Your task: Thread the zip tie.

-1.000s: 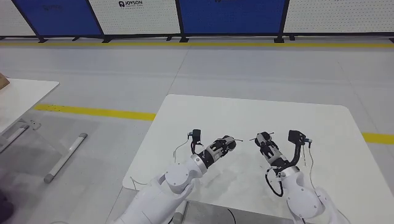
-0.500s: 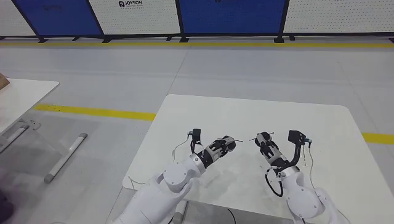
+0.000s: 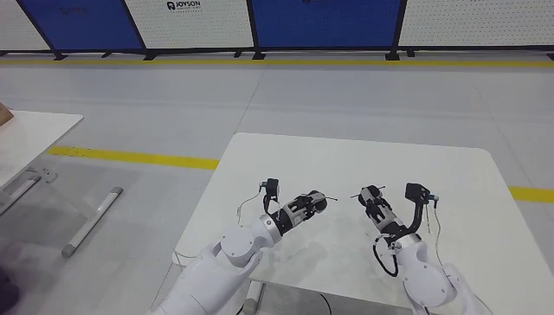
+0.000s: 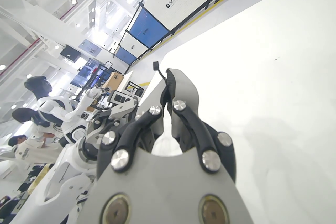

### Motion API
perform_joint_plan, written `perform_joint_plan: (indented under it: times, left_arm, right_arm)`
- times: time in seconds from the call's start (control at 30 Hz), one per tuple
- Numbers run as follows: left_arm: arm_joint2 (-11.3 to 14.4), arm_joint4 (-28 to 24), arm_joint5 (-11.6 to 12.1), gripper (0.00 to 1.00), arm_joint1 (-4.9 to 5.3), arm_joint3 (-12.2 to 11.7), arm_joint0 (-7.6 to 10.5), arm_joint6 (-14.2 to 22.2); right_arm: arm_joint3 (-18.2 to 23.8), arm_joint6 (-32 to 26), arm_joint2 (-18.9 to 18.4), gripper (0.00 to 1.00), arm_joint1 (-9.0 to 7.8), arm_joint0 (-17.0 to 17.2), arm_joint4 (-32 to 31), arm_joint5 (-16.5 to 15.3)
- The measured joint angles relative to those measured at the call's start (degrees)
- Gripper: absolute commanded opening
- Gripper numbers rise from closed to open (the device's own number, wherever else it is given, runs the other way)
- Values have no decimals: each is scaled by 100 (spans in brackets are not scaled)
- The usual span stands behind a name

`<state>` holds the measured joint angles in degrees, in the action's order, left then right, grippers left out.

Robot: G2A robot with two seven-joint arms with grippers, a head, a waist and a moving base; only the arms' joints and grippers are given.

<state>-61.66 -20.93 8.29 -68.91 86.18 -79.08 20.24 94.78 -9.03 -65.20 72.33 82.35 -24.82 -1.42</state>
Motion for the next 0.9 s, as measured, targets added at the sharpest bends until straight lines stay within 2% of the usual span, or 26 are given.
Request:
perform_joint_plan:
  times: [0.3, 0.67, 0.9]
  left_arm:
    - [0, 0, 0, 0, 0, 0, 0, 0]
    - [0, 0, 0, 0, 0, 0, 0, 0]
    - [0, 0, 0, 0, 0, 0, 0, 0]
  right_arm:
    - [169, -51, 148, 0, 22, 117, -62, -193]
    - [-19, 61, 361, 0, 102, -106, -234, 62]
    - [-54, 69, 397, 0, 130, -134, -242, 83]
